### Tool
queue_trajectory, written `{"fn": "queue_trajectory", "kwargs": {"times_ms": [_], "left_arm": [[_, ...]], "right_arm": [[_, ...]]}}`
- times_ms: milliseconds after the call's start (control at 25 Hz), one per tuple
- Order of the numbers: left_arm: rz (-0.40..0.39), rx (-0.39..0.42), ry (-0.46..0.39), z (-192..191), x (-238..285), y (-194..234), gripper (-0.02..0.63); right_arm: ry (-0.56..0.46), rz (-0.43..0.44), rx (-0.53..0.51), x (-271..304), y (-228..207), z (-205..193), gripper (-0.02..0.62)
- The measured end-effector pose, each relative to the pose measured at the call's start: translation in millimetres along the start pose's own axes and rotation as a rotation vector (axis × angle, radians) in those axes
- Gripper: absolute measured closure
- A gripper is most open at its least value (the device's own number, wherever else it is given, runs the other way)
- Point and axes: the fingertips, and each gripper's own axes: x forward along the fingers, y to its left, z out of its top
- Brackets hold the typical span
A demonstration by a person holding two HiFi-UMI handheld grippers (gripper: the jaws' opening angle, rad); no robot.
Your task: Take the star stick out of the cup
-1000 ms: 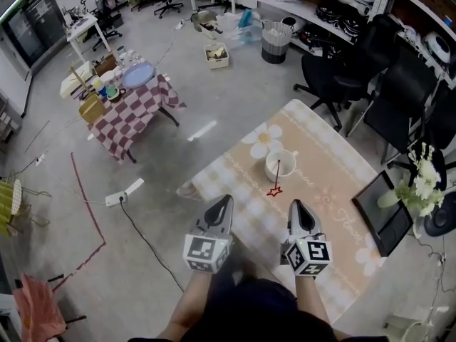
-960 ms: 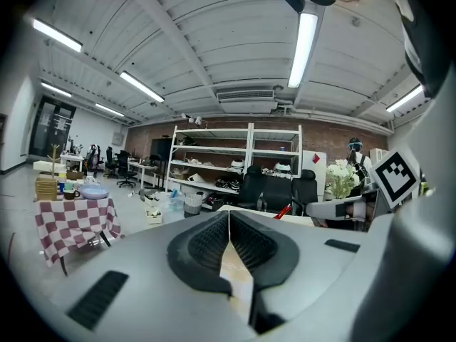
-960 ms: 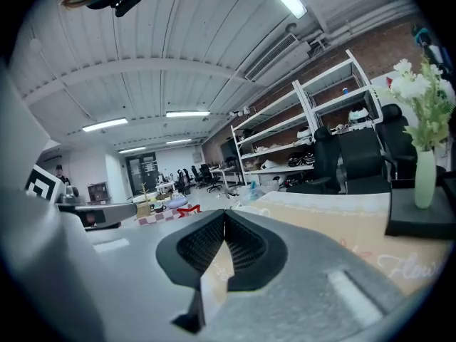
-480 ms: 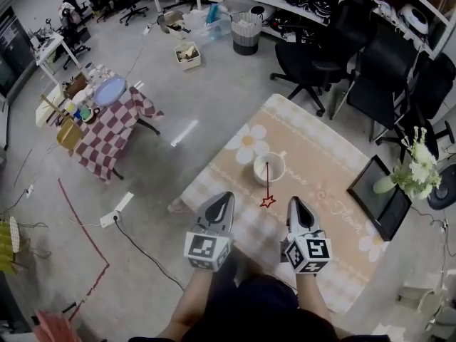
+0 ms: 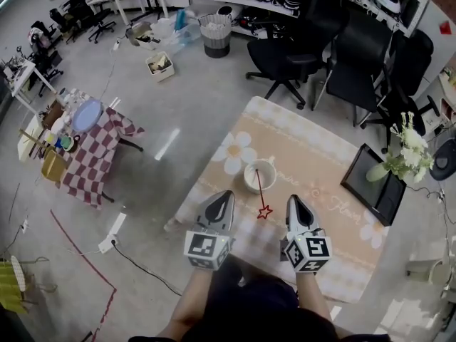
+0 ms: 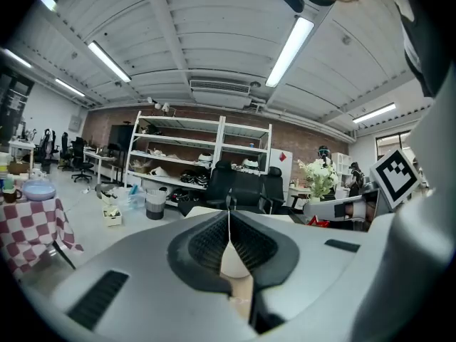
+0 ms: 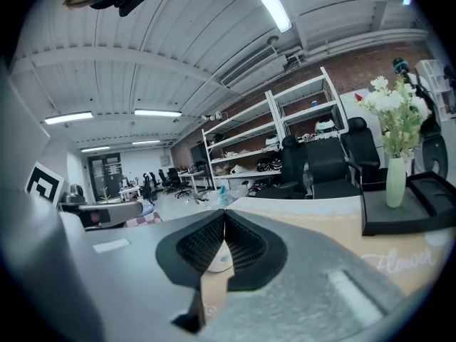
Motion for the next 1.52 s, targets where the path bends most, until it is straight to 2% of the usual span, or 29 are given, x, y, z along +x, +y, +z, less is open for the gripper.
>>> {"fn": "queue_trajectory", "kwargs": {"times_ms": [440,640,1000,1120,1320,1520], "left_arm": [[-0.166,0.017,0.026,4,31,-2,0.594],[-0.245,0.047,0.031,0,38,-7,0.594],[-0.296,0.04,0.054,-12,37,-3,0.594],[-0.302,0.032,0.062,-17,38,-3,0.594],[-0.318,0.027,0.061,-18,36,-8,0.594],[-0.304,0.03,0.051,-17,32,-3,0.594]], "right_arm": [[-0.028,-0.134,0.017,-2,-1,2,0.594],[-0.056,-0.172,0.087,-9,3,3,0.594],[-0.08,-0.217,0.078,-23,13,-2,0.594],[-0.121,-0.209,0.118,-29,18,5,0.593],[-0.158,-0.149,0.199,-29,32,15,0.588],[-0.159,-0.08,0.22,-22,46,16,0.515]]}}
